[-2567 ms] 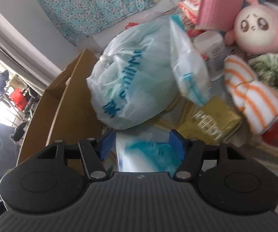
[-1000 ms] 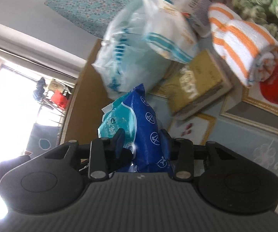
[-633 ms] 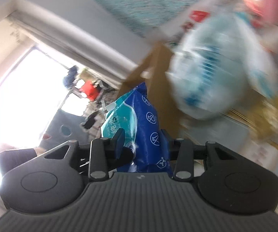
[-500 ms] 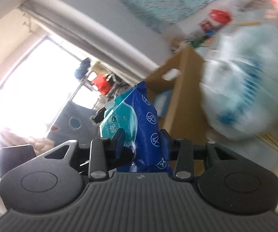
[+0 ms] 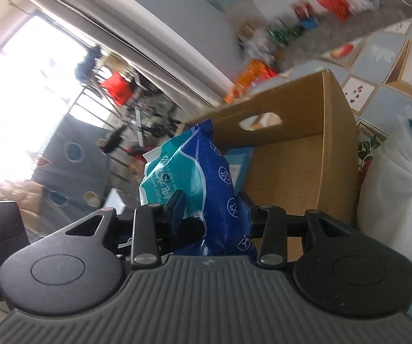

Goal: Organize soft objects
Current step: 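Lower the wet-wipes pack into the cardboard box and open the left gripper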

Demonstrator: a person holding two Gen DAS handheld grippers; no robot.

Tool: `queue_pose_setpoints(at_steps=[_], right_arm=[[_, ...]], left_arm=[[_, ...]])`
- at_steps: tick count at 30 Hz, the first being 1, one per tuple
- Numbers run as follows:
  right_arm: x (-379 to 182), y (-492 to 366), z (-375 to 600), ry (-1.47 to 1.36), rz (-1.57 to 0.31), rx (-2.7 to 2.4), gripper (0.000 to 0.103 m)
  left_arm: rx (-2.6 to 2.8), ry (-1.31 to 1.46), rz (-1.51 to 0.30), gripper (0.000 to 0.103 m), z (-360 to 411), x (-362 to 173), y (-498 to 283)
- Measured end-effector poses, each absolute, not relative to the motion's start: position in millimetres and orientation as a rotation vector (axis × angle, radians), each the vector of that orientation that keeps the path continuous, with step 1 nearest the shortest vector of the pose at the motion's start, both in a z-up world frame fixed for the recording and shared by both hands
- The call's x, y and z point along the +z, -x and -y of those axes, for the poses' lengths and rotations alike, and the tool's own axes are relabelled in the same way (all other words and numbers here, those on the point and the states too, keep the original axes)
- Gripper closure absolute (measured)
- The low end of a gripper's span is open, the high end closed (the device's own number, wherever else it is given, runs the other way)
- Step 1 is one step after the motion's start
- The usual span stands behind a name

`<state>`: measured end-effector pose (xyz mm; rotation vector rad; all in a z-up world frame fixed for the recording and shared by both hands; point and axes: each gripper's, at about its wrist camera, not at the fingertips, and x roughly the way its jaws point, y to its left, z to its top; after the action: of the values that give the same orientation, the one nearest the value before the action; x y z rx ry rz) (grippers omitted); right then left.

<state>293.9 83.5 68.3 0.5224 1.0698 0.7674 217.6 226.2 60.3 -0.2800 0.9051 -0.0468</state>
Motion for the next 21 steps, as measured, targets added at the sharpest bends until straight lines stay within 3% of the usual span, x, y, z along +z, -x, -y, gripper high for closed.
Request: queue_pose_setpoints(at_steps=[14, 16, 21], right_arm=[[37, -338, -95, -0.537, -1.06, 0.791, 0.059], [38, -338, -91, -0.555, -1.058, 0.802, 0.059], [49, -334, -72, -0.597, -1.017, 0.837, 0.059]], left_arm=[[0.027, 0.339, -1.043, 0.045, -272, 9, -279], [0.02, 0.341, -1.051, 0.036, -268, 8, -283], [-0.006, 0.311, -1.064, 0.025, -243, 7, -289]])
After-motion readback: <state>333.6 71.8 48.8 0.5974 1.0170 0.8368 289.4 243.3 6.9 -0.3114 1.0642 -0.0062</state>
